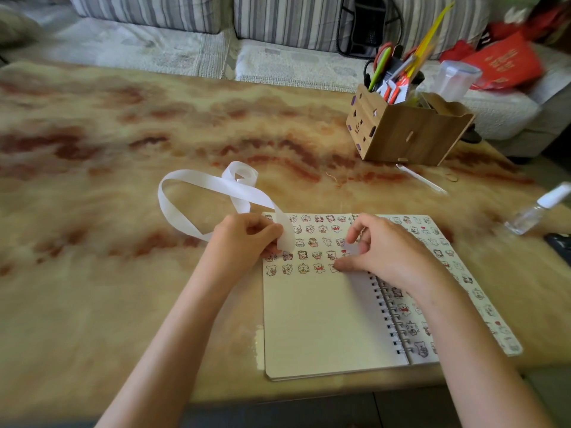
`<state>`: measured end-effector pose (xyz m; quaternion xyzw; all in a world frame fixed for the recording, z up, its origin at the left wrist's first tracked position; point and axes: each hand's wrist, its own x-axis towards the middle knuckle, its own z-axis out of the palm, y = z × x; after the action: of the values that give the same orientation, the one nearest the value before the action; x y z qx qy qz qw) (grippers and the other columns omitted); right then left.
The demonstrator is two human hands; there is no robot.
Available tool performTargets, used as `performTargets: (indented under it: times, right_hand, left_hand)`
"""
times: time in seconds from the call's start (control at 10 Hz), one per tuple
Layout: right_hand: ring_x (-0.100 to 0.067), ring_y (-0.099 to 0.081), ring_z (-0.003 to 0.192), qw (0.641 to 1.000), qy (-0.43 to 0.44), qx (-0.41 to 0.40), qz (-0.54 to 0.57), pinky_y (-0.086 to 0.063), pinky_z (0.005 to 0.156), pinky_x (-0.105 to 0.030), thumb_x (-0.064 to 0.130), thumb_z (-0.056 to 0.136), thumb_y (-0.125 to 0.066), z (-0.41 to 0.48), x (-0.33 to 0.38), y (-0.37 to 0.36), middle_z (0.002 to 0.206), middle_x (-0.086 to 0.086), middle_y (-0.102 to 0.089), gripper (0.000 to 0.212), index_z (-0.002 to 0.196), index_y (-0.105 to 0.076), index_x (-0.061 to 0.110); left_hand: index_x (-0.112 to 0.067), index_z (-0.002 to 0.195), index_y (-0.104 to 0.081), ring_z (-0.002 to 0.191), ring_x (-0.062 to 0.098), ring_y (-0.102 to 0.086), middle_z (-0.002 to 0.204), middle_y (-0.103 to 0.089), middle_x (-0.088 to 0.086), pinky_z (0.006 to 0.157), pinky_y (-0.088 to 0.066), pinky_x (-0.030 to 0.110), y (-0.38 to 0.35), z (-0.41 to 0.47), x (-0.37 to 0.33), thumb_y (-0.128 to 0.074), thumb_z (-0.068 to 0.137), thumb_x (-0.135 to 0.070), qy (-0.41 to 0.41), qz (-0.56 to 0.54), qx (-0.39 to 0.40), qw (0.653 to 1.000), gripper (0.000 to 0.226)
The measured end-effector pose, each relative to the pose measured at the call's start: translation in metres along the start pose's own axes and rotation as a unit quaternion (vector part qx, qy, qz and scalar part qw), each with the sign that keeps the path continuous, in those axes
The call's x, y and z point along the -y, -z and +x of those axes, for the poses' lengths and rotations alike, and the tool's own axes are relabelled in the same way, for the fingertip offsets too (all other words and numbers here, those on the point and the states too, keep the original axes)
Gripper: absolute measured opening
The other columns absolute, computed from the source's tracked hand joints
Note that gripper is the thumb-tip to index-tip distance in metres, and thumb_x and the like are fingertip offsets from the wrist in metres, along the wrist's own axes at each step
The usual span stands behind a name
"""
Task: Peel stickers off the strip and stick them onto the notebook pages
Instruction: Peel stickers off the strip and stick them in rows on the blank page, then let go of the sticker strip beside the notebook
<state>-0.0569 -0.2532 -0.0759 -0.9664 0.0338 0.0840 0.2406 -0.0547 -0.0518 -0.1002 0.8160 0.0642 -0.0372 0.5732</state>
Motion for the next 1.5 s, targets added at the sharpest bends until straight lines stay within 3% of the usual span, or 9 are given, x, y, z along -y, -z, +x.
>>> performTargets:
  times: [0.2, 0.3, 0.6, 0.8, 1.1, 1.2, 1.3, 1.4, 1.5]
  right_hand:
    - [-0.006, -0.047, 0.057, 0.997, 0.007, 0.035, 0.070, -0.033, 0.055, -0.023, 0.033, 0.074, -0.080, 0.003, -0.005, 0.003, 0.071, 0.009, -0.055, 0.022, 0.083, -0.062, 0.024]
    - [-0.007, -0.046, 0.061, 0.999, -0.002, 0.016, 0.046, -0.033, 0.058, -0.027, 0.053, 0.062, -0.082, 0.003, -0.003, -0.001, 0.066, 0.012, -0.050, 0.041, 0.083, -0.061, 0.025]
    - [-0.006, -0.046, 0.059, 0.998, 0.003, 0.026, 0.055, -0.034, 0.058, -0.026, 0.032, 0.075, -0.079, 0.007, -0.005, -0.003, 0.066, 0.011, -0.050, 0.021, 0.081, -0.061, 0.024]
    - [-0.007, -0.047, 0.064, 0.998, -0.001, 0.039, 0.047, -0.033, 0.059, -0.026, 0.043, 0.063, -0.085, 0.005, -0.004, -0.002, 0.070, 0.012, -0.050, 0.037, 0.083, -0.061, 0.025]
    - [-0.003, -0.054, 0.069, 0.995, 0.034, -0.025, 0.088, -0.037, 0.059, -0.021, 0.034, 0.085, -0.068, 0.004, 0.003, 0.000, 0.082, 0.007, -0.064, 0.012, 0.086, -0.065, 0.023]
    - [0.001, -0.054, 0.079, 0.983, 0.079, -0.088, 0.144, -0.036, 0.064, -0.013, 0.037, 0.088, -0.063, 0.005, 0.018, -0.003, 0.093, 0.013, -0.063, 0.015, 0.096, -0.063, 0.024]
    - [0.002, -0.054, 0.095, 0.970, 0.120, -0.096, 0.189, -0.035, 0.070, -0.009, 0.043, 0.089, -0.059, 0.018, 0.039, -0.013, 0.117, 0.017, -0.059, 0.030, 0.115, -0.058, 0.029]
    - [-0.007, -0.038, 0.132, 0.965, 0.158, -0.044, 0.202, -0.034, 0.103, -0.025, 0.049, 0.088, -0.058, 0.041, 0.067, -0.025, 0.149, 0.011, -0.036, 0.056, 0.139, -0.043, 0.031]
    - [-0.014, -0.008, 0.148, 0.968, 0.175, 0.013, 0.180, -0.012, 0.118, -0.038, 0.055, 0.087, -0.056, 0.073, 0.104, -0.037, 0.161, 0.006, -0.006, 0.073, 0.150, -0.026, 0.032]
  left_hand:
    - [-0.011, 0.075, -0.071, 0.079, 0.022, -0.071, 0.075, -0.073, 0.005, 0.089, -0.053, 0.040, 0.001, -0.001, 0.000, -0.064, 0.087, -0.021, 0.003, 0.000, 0.003, 1.000, 0.016]
    - [-0.012, 0.074, -0.070, 0.080, 0.022, -0.071, 0.074, -0.073, 0.004, 0.089, -0.053, 0.041, 0.000, -0.001, 0.000, -0.064, 0.086, -0.021, 0.004, 0.003, 0.000, 1.000, 0.017]
    - [-0.011, 0.079, -0.072, 0.082, 0.023, -0.070, 0.078, -0.074, 0.005, 0.090, -0.052, 0.042, 0.001, -0.003, -0.002, -0.064, 0.086, -0.021, 0.007, 0.011, -0.003, 1.000, 0.014]
    - [-0.010, 0.079, -0.071, 0.082, 0.025, -0.070, 0.078, -0.073, 0.006, 0.089, -0.052, 0.041, 0.001, -0.003, -0.002, -0.064, 0.086, -0.020, 0.004, 0.010, -0.005, 1.000, 0.014]
    - [-0.014, 0.084, -0.068, 0.065, 0.014, -0.065, 0.078, -0.072, 0.007, 0.066, -0.049, 0.023, 0.010, -0.002, 0.006, -0.065, 0.085, -0.015, -0.033, 0.047, -0.073, 0.996, 0.003]
    - [-0.017, 0.084, -0.065, 0.057, 0.005, -0.057, 0.075, -0.069, 0.003, 0.053, -0.040, 0.018, 0.022, -0.004, 0.009, -0.063, 0.085, -0.014, -0.060, 0.098, -0.130, 0.985, 0.004]
    - [-0.023, 0.086, -0.063, 0.066, -0.002, -0.057, 0.073, -0.065, -0.011, 0.051, -0.037, 0.019, 0.035, -0.009, 0.007, -0.061, 0.086, -0.022, -0.063, 0.163, -0.171, 0.970, 0.003]
    - [-0.027, 0.083, -0.066, 0.067, 0.000, -0.054, 0.070, -0.060, -0.016, 0.052, -0.035, 0.017, 0.048, -0.011, 0.008, -0.061, 0.086, -0.026, -0.077, 0.205, -0.217, 0.951, 0.006]
    - [-0.022, 0.080, -0.071, 0.091, 0.021, -0.050, 0.083, -0.060, -0.006, 0.066, -0.031, 0.020, 0.056, -0.008, 0.016, -0.064, 0.083, -0.023, -0.124, 0.260, -0.270, 0.919, 0.008]
